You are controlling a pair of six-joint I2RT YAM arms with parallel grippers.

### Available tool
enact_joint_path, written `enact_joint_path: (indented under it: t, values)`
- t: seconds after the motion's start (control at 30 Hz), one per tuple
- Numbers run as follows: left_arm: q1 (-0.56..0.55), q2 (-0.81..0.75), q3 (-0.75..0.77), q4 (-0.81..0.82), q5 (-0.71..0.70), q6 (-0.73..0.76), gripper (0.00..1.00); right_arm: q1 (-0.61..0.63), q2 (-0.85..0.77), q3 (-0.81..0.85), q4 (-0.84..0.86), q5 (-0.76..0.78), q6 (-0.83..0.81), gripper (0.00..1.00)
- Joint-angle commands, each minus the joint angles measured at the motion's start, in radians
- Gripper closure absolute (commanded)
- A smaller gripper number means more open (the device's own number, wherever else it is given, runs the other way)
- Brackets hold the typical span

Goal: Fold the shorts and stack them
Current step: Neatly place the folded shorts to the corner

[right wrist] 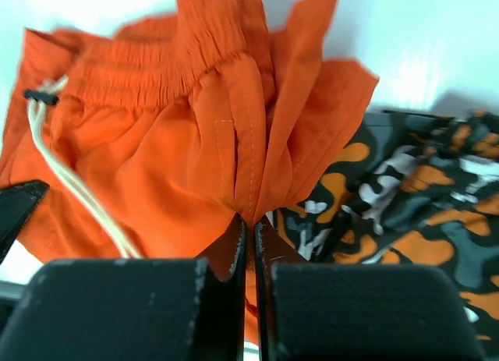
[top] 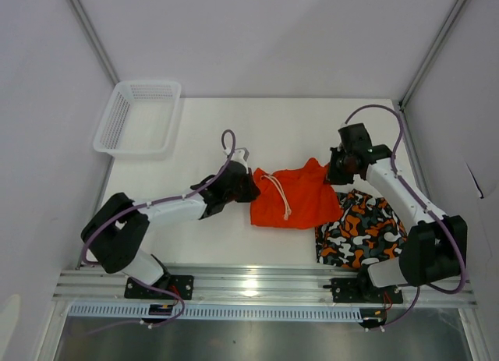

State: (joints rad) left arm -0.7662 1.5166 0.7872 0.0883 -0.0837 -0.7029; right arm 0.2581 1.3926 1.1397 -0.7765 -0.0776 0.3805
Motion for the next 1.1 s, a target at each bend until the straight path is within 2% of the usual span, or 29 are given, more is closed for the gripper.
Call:
enact_joint_path:
  t: [0.0, 0.13, 0.23, 0.27, 0.37, 0.5, 0.57, 0.6, 0.63, 0.67, 0.73, 0.77, 0.8, 0.83, 0.9, 0.93, 1.0, 1.07]
  values:
    - [0.008, -0.035, -0.002, 0.045, 0.018, -0.021, 1.00, 0.010, 0.051, 0.034, 0.055, -0.080, -0.003, 1.00]
    - [0.054, -0.067, -0.080, 0.033, 0.053, -0.020, 1.00, 0.078, 0.114, 0.011, 0.098, -0.122, 0.015, 1.00]
    - [0.119, -0.072, -0.186, 0.093, 0.152, -0.036, 1.00, 0.183, 0.164, -0.035, 0.161, -0.125, 0.044, 1.00]
    - [0.131, -0.070, -0.206, 0.120, 0.168, -0.040, 1.00, 0.241, 0.177, -0.047, 0.178, -0.129, 0.066, 1.00]
    - [0.145, -0.070, -0.299, 0.149, 0.177, -0.047, 1.00, 0.315, 0.226, -0.087, 0.230, -0.130, 0.096, 1.00]
    - [0.145, -0.072, -0.368, 0.174, 0.177, -0.055, 1.00, 0.325, 0.246, -0.146, 0.278, -0.128, 0.116, 0.98]
    - [0.145, -0.075, -0.385, 0.171, 0.168, -0.052, 0.98, 0.325, 0.240, -0.167, 0.283, -0.113, 0.116, 0.94]
    - [0.146, -0.079, -0.385, 0.168, 0.167, -0.047, 0.93, 0.320, 0.237, -0.170, 0.281, -0.100, 0.115, 0.91]
    - [0.148, -0.096, -0.385, 0.163, 0.164, -0.044, 0.89, 0.317, 0.230, -0.175, 0.281, -0.096, 0.115, 0.84]
    - [0.148, -0.110, -0.382, 0.145, 0.154, -0.043, 0.76, 0.314, 0.218, -0.179, 0.281, -0.093, 0.116, 0.79]
    - [0.150, -0.159, -0.372, 0.122, 0.136, -0.029, 0.66, 0.305, 0.201, -0.184, 0.273, -0.083, 0.121, 0.68]
    - [0.151, -0.177, -0.359, 0.087, 0.127, -0.023, 0.57, 0.302, 0.192, -0.187, 0.272, -0.079, 0.121, 0.66]
    - [0.153, -0.194, -0.344, 0.068, 0.107, -0.008, 0.52, 0.297, 0.166, -0.198, 0.270, -0.076, 0.124, 0.62]
    - [0.157, -0.226, -0.338, 0.033, 0.099, 0.000, 0.40, 0.290, 0.152, -0.205, 0.273, -0.071, 0.129, 0.54]
    - [0.166, -0.255, -0.321, 0.005, 0.088, 0.019, 0.30, 0.277, 0.109, -0.233, 0.281, -0.068, 0.132, 0.42]
    - [0.180, -0.266, -0.316, -0.007, 0.088, 0.023, 0.21, 0.264, 0.096, -0.244, 0.289, -0.070, 0.138, 0.39]
    - [0.199, -0.280, -0.315, -0.001, 0.099, 0.036, 0.16, 0.245, 0.065, -0.279, 0.315, -0.076, 0.143, 0.32]
    - [0.234, -0.262, -0.313, 0.027, 0.125, 0.043, 0.11, 0.222, 0.054, -0.300, 0.339, -0.099, 0.147, 0.29]
